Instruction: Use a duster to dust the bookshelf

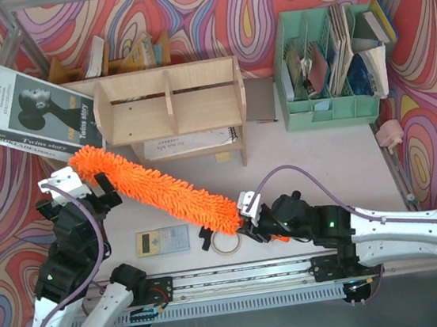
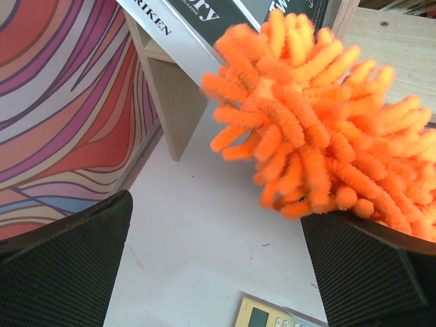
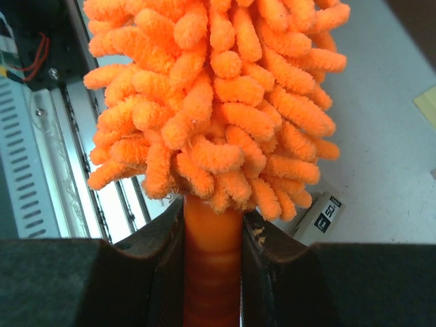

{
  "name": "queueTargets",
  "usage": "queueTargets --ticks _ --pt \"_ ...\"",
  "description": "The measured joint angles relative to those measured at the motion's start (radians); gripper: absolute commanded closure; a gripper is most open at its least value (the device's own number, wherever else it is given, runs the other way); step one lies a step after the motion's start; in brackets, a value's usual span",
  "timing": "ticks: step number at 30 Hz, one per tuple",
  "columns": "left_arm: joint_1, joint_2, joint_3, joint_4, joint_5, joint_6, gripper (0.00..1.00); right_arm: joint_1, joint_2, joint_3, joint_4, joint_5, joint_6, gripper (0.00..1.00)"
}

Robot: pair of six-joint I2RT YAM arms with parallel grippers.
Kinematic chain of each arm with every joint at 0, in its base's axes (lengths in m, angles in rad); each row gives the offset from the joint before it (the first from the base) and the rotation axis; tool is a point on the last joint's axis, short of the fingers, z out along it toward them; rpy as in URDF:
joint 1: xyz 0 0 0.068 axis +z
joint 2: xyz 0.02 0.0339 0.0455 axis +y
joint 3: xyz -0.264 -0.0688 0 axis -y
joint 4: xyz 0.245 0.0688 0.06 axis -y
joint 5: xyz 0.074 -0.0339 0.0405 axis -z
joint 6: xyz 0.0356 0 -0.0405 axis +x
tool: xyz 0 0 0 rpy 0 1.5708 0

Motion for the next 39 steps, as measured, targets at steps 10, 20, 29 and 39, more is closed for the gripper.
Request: queueTargets --ticks 10,20,29,39 --pt "0.000 0.000 0.000 -0.006 -0.003 0.000 0.02 0.011 0.037 0.004 -0.047 0.006 0.044 1.00" --pt "0.000 0.000 0.000 -0.005 -0.003 0.000 0.01 0.013 0.027 0.073 -0.276 0.058 0.163 1.00" --pt "0.000 0.001 0.000 -0.005 -0.003 0.000 0.02 0.017 -0.006 0.200 -0.479 0.103 0.262 1.00" --pt "0.000 0.001 0.000 -0.005 -0.008 0.000 0.01 0.026 -0.030 0.235 -0.592 0.093 0.355 1.00"
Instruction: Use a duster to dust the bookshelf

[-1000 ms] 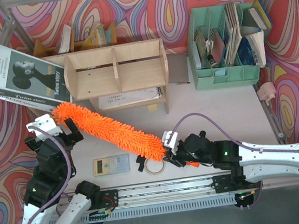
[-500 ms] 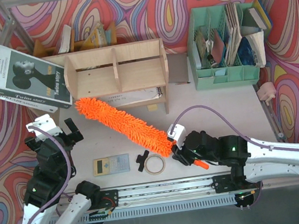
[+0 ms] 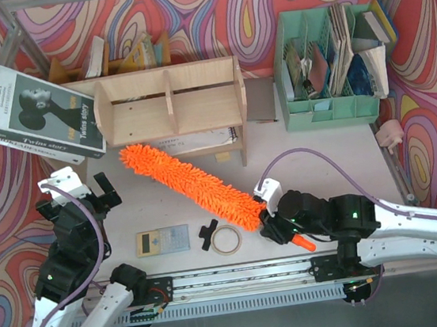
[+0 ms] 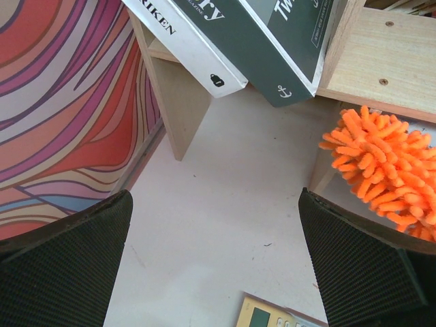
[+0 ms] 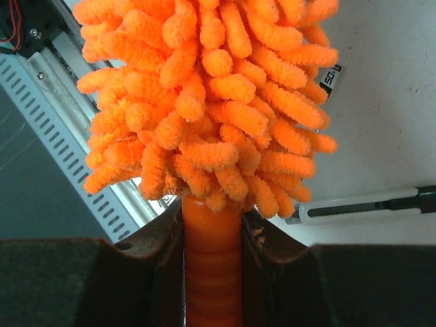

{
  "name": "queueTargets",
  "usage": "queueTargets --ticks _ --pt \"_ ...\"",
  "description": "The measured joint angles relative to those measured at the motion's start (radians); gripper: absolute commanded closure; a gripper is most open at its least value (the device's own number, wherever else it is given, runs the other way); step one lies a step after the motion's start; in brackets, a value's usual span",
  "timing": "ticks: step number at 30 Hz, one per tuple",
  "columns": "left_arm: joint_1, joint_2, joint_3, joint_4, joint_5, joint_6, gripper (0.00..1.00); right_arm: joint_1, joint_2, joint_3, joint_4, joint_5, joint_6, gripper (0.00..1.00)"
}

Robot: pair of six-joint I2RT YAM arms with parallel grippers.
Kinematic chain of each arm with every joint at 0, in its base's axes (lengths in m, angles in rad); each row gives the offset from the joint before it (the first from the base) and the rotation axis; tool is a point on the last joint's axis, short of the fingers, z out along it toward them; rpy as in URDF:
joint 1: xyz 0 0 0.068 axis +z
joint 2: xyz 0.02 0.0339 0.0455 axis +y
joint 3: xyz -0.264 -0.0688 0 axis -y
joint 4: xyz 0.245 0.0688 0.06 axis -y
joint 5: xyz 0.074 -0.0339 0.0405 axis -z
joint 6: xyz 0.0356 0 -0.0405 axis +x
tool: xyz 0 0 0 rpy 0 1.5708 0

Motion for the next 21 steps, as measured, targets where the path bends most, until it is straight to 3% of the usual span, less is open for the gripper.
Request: queueTargets --ticks 12,21 --pt "0.000 0.000 0.000 0.000 -0.002 0.000 0.01 -0.004 -0.087 0.040 -0.152 0.043 0.140 1.00" --pt "0.000 0.000 0.000 0.000 -0.002 0.000 0.02 -0.004 -0.047 0.012 -0.053 0.056 0.192 1.00"
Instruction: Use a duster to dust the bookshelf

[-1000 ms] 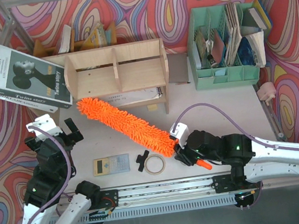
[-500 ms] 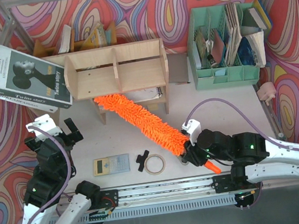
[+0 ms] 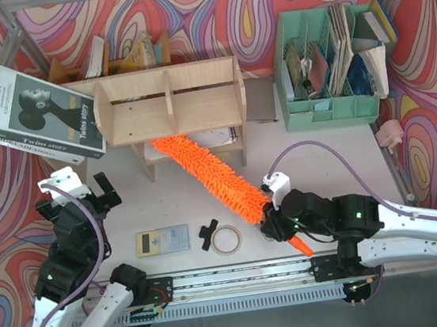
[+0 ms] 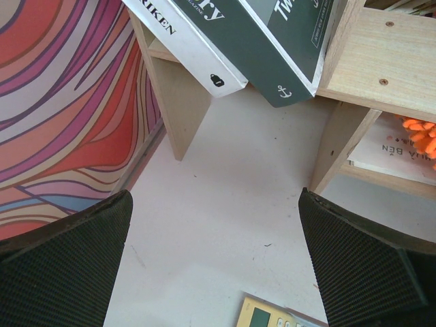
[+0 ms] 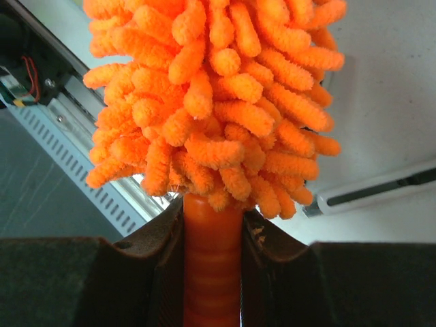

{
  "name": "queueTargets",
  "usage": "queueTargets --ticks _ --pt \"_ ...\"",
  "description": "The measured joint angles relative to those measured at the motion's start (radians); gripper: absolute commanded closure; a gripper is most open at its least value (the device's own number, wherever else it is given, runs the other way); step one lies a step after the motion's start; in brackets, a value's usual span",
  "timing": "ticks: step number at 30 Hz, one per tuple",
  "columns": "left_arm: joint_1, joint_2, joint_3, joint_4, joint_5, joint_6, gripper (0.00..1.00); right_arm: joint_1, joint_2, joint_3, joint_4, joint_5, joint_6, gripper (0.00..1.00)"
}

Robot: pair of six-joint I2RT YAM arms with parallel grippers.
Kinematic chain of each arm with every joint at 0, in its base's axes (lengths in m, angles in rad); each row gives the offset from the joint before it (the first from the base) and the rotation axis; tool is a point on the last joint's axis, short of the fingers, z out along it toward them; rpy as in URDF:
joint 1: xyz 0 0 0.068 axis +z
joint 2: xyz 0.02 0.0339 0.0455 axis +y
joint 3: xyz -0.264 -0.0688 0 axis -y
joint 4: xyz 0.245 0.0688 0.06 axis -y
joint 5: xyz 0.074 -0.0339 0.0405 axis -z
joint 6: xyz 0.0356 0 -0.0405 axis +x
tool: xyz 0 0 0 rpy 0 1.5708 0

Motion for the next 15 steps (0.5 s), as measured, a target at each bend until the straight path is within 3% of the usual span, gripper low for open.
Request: queueTargets --ticks 15 --pt "0.000 0.000 0.000 0.000 0.000 0.000 0.02 0.025 0.307 -0.064 0.389 0.051 0.169 1.00"
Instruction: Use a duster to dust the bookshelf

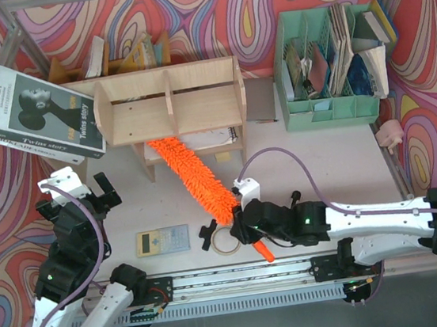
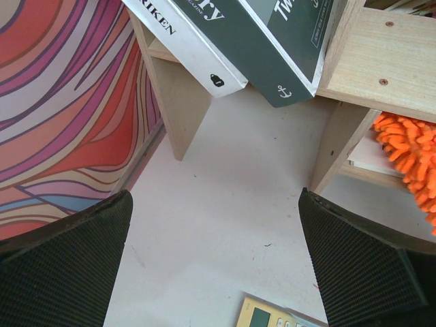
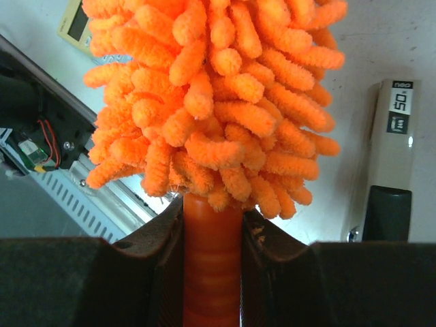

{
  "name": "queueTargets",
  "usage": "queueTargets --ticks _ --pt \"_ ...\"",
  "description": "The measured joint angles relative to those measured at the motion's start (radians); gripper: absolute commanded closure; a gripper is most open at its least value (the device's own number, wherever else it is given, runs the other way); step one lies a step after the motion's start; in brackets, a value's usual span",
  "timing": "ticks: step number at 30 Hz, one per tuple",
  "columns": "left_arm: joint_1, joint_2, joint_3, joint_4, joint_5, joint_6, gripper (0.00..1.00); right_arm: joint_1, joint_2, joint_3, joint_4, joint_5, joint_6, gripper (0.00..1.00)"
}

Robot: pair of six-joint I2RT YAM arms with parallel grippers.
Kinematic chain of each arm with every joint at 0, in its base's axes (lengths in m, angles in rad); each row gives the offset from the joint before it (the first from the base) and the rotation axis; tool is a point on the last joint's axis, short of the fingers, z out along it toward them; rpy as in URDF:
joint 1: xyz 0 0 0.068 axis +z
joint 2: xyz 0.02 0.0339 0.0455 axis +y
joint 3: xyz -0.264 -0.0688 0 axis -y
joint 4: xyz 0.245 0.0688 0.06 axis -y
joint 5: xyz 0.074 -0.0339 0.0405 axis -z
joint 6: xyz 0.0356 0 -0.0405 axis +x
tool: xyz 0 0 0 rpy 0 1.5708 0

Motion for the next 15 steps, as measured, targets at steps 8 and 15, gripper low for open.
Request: queueTargets --ticks 8,15 --pt "0.000 0.000 0.000 0.000 0.000 0.000 0.02 0.032 0.118 0.032 0.059 0.030 0.014 1.00" --pt "0.000 0.005 0.000 0.000 0.000 0.000 0.01 0.046 0.080 0.041 0.055 0.080 0.019 1.00"
